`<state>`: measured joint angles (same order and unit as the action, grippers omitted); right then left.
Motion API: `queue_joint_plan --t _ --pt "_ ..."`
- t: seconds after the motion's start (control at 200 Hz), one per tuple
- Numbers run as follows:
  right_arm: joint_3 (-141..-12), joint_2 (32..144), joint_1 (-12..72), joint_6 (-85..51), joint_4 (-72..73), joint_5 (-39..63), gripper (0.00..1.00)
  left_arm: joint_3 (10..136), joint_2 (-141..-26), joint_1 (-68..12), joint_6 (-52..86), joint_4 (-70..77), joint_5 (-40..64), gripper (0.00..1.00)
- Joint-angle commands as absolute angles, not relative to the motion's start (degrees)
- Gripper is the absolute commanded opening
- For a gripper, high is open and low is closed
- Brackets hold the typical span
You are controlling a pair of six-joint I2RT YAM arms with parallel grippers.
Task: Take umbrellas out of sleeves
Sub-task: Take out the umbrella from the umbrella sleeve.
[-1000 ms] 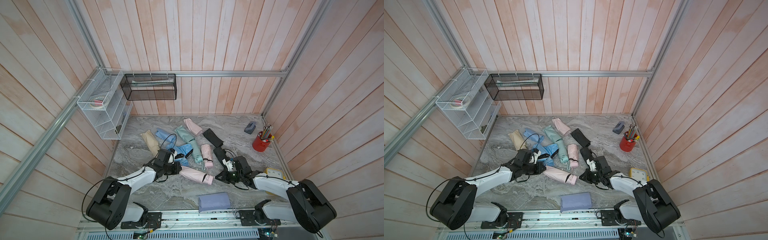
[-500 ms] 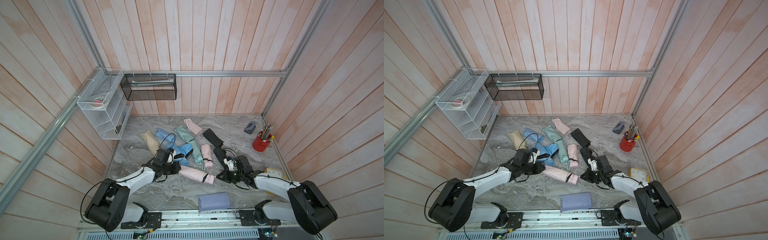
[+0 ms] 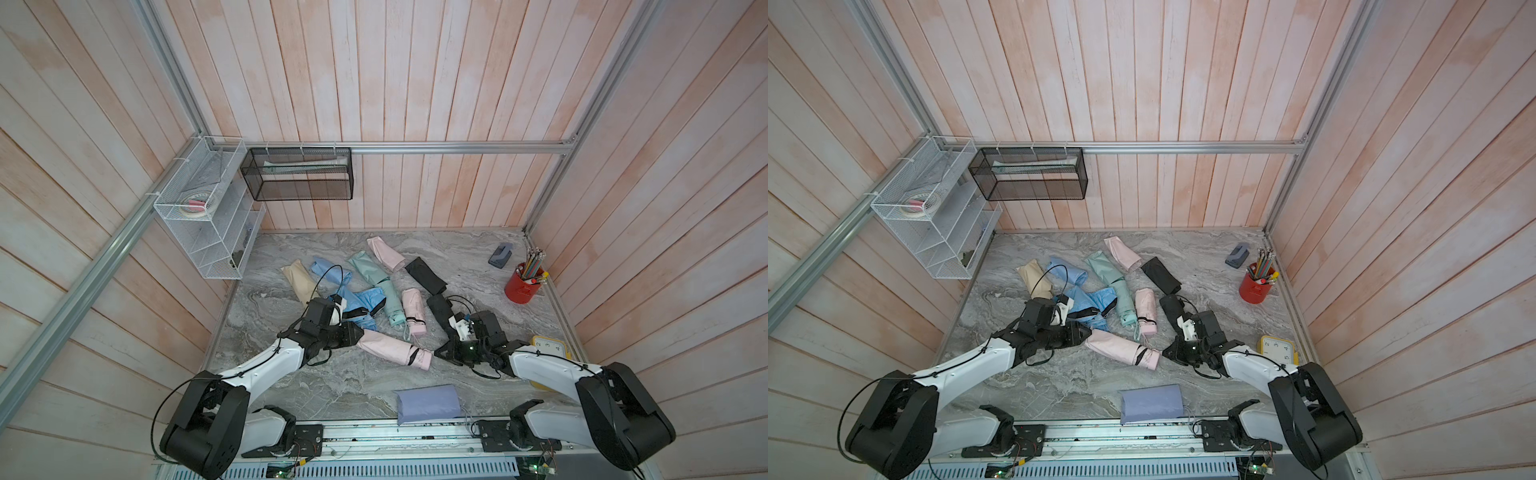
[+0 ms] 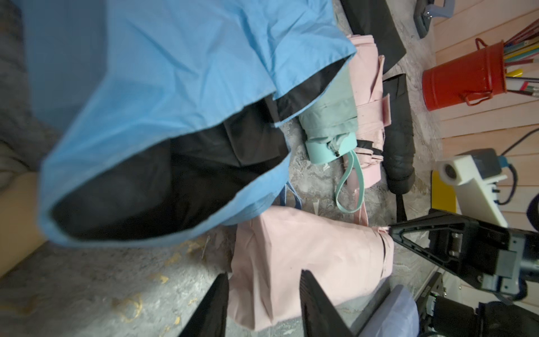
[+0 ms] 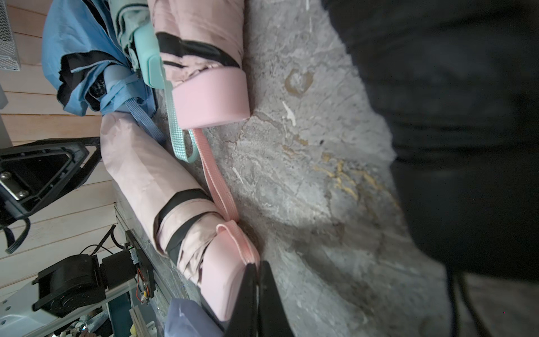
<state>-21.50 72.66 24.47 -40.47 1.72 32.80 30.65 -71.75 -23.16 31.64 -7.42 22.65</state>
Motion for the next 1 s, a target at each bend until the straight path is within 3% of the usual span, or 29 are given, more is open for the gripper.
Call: queue_joint_plan --t 0.0,0.28,0.995 --pt "-22.1 72.5 24.1 -40.5 1.7 32.2 0.00 27.4 -68.7 -23.2 36.2 -6.3 24.4 0.44" --pt "-22.0 73.2 24.1 -40.7 2.9 32.5 0.00 22.0 -62.6 -26.8 44.5 -5.8 21.4 0.41" --pt "-20.5 71.8 24.2 -41.5 3.4 32.5 0.00 21.7 -66.4 -26.4 45.1 -1.2 18.4 0.36"
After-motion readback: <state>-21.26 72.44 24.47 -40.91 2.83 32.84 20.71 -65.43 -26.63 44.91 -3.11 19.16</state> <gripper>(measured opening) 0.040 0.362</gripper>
